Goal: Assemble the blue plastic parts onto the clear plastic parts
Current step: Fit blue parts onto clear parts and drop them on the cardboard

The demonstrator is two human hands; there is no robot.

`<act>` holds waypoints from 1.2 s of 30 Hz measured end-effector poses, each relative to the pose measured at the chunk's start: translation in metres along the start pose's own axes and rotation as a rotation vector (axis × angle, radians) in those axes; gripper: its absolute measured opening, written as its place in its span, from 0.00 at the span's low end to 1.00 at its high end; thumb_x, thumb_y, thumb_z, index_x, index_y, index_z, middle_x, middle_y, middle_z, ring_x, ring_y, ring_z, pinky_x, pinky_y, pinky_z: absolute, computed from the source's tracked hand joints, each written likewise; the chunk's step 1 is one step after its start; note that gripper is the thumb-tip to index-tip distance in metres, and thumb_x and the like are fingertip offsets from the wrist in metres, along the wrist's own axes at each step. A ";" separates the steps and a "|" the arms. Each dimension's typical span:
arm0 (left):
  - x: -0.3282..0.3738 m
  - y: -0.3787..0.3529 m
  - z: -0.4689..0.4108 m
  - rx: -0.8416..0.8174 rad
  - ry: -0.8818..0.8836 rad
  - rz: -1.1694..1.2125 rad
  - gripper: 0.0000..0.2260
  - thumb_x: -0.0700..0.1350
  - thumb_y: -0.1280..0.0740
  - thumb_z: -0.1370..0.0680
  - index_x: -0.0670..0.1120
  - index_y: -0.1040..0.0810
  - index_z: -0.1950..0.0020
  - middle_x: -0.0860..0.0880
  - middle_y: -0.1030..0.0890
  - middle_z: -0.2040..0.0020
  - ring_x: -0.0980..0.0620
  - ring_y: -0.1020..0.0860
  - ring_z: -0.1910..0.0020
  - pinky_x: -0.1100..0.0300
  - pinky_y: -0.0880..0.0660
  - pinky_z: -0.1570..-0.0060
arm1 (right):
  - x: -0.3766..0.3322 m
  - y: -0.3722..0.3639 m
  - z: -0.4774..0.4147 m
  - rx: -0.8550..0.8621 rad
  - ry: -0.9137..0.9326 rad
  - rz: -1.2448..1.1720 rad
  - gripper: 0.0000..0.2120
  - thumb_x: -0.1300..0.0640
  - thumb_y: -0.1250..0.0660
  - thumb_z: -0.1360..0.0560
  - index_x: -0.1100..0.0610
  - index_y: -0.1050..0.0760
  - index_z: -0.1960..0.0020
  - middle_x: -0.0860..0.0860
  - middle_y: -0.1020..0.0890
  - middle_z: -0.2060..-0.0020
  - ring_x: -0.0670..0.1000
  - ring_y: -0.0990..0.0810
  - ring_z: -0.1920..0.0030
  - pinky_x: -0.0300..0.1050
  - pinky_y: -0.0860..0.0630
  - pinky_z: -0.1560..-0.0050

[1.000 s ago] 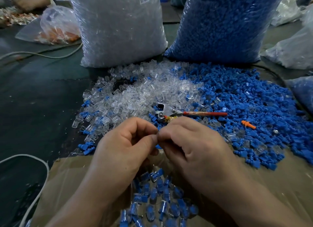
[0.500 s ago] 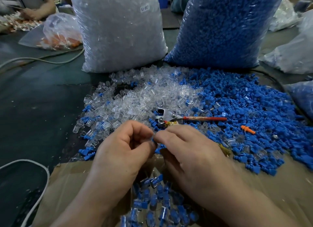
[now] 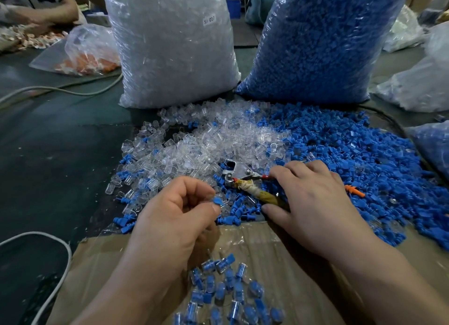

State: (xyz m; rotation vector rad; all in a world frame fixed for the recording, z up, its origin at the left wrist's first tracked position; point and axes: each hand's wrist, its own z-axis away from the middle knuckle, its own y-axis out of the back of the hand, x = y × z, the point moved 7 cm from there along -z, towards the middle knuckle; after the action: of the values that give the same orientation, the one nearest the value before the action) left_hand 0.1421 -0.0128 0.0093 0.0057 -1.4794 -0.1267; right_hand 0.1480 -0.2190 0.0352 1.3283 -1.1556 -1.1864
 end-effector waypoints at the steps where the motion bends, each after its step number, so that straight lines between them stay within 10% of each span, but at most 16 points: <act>1: -0.002 0.000 0.000 -0.003 0.010 0.031 0.08 0.46 0.24 0.35 0.55 0.16 0.57 0.50 0.18 0.66 0.53 0.20 0.69 0.64 0.23 0.68 | -0.001 0.000 -0.001 0.004 0.000 -0.013 0.28 0.35 0.39 0.28 0.43 0.38 0.31 0.44 0.28 0.40 0.52 0.34 0.41 0.53 0.35 0.39; 14: 0.007 0.012 -0.001 0.101 -0.030 0.261 0.10 0.43 0.28 0.35 0.51 0.16 0.55 0.46 0.18 0.62 0.53 0.23 0.67 0.62 0.24 0.70 | -0.016 0.030 0.019 0.144 0.181 -0.368 0.19 0.45 0.41 0.29 0.44 0.32 0.39 0.41 0.25 0.53 0.41 0.29 0.54 0.38 0.30 0.57; 36: 0.009 0.014 -0.002 0.033 -0.158 0.111 0.09 0.47 0.26 0.32 0.53 0.16 0.52 0.49 0.18 0.60 0.54 0.20 0.64 0.60 0.21 0.65 | -0.022 0.024 0.022 0.033 0.317 -0.266 0.27 0.39 0.43 0.29 0.45 0.32 0.32 0.40 0.25 0.44 0.45 0.28 0.44 0.47 0.25 0.45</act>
State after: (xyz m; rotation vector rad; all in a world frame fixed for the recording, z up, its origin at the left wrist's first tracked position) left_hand 0.1456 -0.0001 0.0194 -0.0606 -1.6355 -0.0123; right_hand 0.1233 -0.2005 0.0591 1.6655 -0.7913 -1.0936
